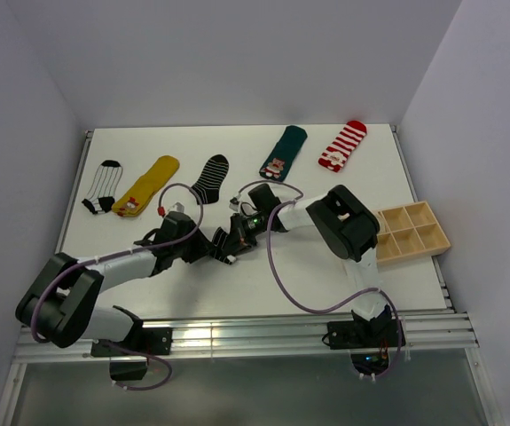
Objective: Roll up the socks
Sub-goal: Roll the sock at the center of the board.
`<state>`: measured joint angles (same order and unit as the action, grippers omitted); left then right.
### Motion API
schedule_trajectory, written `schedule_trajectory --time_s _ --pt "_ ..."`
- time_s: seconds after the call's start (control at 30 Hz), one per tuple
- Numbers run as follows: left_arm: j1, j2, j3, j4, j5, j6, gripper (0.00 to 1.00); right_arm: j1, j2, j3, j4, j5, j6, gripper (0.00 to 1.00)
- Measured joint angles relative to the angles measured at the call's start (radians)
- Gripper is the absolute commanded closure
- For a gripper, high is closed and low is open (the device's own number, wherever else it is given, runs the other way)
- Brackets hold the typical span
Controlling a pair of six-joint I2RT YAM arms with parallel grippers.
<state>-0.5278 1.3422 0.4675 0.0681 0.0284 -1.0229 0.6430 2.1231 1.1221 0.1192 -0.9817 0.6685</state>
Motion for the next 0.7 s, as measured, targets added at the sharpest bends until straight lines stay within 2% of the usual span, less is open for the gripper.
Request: schedule_trajectory --time_s 0.03,0.1,0.13,0.23,0.3,0.5,0.7 --pt "0.0 0.014 0.007 0.007 0.0 -0.006 0.66 0.0 0.0 0.0 0.0 0.0 -0.001 0.96" --pt "-0.001 0.045 0.022 0.01 0.001 -0.014 0.79 0.0 0.0 0.005 -0.008 0.004 -0.009 0.9" --pt "-0.001 0.061 0.035 0.01 0.001 -0.016 0.81 0.0 -0.002 0.006 -0.014 0.008 -0.016 0.81" --pt "-0.002 0.114 0.095 -0.025 0.011 -0.01 0.84 0.001 -0.026 0.005 -0.039 0.037 -0.052 0.68" --pt "-0.003 0.15 0.144 -0.063 0.016 0.001 0.86 0.005 -0.069 -0.003 -0.071 0.097 -0.098 0.65" --pt "-0.007 0.208 0.277 -0.233 0.0 0.071 0.86 0.088 -0.287 -0.069 -0.163 0.414 -0.257 0.57" --pt "-0.008 0.256 0.401 -0.413 -0.029 0.153 0.86 0.309 -0.44 -0.094 -0.162 0.886 -0.395 0.56"
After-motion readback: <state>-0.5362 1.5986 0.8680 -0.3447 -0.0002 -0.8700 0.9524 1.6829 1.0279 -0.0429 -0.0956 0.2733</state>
